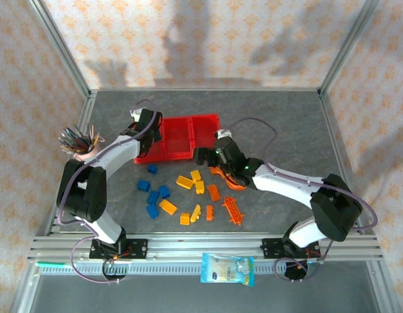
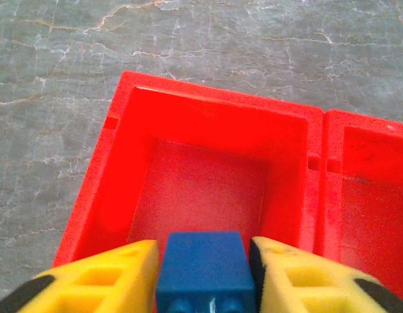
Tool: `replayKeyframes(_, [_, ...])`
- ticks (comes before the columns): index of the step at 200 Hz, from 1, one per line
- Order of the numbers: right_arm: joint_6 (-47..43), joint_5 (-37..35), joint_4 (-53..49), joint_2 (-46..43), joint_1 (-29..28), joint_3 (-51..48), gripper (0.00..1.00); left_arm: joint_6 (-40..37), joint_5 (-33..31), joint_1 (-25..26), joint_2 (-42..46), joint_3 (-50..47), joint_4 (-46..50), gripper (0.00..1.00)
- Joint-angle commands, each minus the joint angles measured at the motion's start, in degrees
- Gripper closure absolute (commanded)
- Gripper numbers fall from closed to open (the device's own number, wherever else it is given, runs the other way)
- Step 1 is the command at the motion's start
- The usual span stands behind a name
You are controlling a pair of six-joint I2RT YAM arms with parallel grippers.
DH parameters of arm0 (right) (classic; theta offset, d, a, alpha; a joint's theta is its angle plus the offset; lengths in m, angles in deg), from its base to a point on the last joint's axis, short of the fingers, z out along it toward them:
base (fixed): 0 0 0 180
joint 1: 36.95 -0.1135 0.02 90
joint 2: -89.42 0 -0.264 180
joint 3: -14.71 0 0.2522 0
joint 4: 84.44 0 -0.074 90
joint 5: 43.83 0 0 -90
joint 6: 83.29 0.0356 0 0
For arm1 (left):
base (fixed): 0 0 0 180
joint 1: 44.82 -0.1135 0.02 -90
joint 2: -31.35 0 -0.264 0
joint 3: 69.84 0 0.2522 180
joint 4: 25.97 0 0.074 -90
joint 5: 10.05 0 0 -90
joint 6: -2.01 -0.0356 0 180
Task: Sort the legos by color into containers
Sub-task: Place the lego in the container, then pick up the lego from the middle-left of the table.
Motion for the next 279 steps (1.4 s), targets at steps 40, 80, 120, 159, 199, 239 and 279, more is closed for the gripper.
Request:
replayKeyframes(40, [-3.67,0.67,-2.26,-1.15,-0.15,2.82,0.0,-0.9,3.26,-0.37,5.4,-0.06,3.16,0.46])
replayKeyframes(80, [-3.27,5.07,-0.48,-0.95,-0.34,-0.2,0.0,0.94,7.6,-0.23,13.18,-7.32,4.53,0.43])
replayKeyframes(120, [-1.98,6.05,2.09,-0.57,-2.17,-3.28,0.0,3.36,9.42,2.46,19.64,-14.28,7.23,0.4])
replayKeyframes(159, [0.47,6.26,5.14,0.76,-5.24,-5.86,0.0,4.71,8.31,7.09,21.41,-18.3,9.54,0.37])
replayKeyframes(199, [2.79,6.6,8.08,2.77,-6.6,-7.41,0.0,4.38,9.3,8.42,18.31,-20.75,7.94,0.33])
replayKeyframes(239, [2.27,5.25,8.44,3.29,-6.65,-7.28,0.0,2.8,6.07,8.35,13.32,-19.78,6.22,0.31])
replayKeyframes(279, [1.94,4.34,7.65,3.38,-6.58,-6.95,0.0,1.45,3.83,7.3,8.11,-18.67,4.4,0.3])
